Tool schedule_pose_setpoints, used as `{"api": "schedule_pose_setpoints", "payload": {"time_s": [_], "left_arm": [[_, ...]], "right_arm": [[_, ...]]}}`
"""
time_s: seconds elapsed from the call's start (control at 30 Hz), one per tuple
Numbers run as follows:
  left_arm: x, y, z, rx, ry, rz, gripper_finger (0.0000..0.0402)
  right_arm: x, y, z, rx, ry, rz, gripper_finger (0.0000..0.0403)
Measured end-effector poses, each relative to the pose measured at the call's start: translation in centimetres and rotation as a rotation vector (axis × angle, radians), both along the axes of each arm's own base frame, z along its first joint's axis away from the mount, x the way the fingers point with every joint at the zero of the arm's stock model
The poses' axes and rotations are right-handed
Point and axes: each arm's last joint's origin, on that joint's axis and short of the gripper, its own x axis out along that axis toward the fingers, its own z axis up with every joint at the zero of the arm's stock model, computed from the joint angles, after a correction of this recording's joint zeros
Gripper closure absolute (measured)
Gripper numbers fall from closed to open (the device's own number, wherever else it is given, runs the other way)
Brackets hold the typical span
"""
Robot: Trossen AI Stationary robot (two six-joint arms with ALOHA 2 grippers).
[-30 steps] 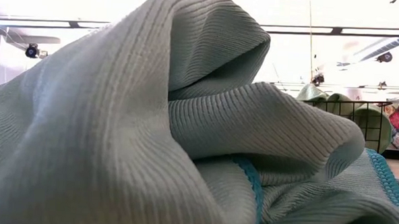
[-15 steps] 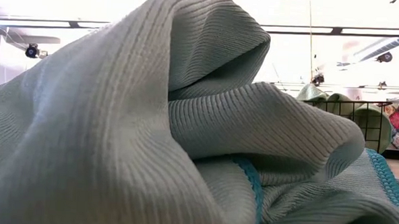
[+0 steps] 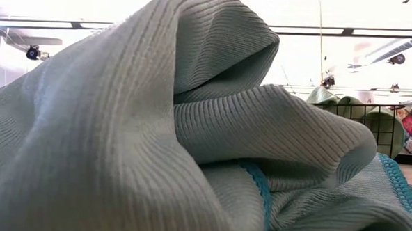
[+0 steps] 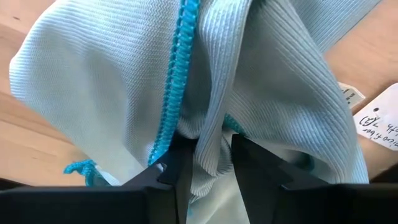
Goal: Sort microfiber towel by color & place in baskets
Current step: Put the blue microfiber cloth into the left wire basket
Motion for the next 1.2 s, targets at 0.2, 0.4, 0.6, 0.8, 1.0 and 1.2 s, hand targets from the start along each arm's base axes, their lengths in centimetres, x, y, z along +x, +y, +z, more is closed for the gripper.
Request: {"api": "schedule_pose_setpoints", "payload": {"time_s": [0.2, 0.4, 0.6, 0.8, 1.0, 1.2], "left_arm": [[0.1, 0.0, 0.2, 0.008, -0.016, 0.000, 0.0222], [0.1, 0.0, 0.3, 0.020, -0.029, -0.001, 0.0222], [0.1, 0.0, 0.4, 0.024, -0.040, -0.001, 0.0222], [0.1, 0.0, 0.6, 0.029, -0.057, -0.001, 0.0222], [0.1, 0.0, 0.7, 0.030, -0.063, -0.001, 0.0222], [0.1, 0.0, 0.7, 0.031, -0.063, -0.001, 0.0222]], "right_arm": [[0.1, 0.1, 0.0, 0.013, -0.013, -0.001, 0.0344], [0.2, 0.2, 0.0, 0.017, -0.017, -0.001, 0.0390], [0.2, 0.1, 0.1, 0.018, -0.020, -0.002, 0.0393], [0.3, 0.1, 1.5, 0.017, -0.080, -0.019, 0.0393], [1.1, -0.3, 5.4, -0.099, -0.279, -0.044, 0.0393], [1.9, -1.2, 10.2, -0.290, -0.446, -0.065, 0.0393]]}}
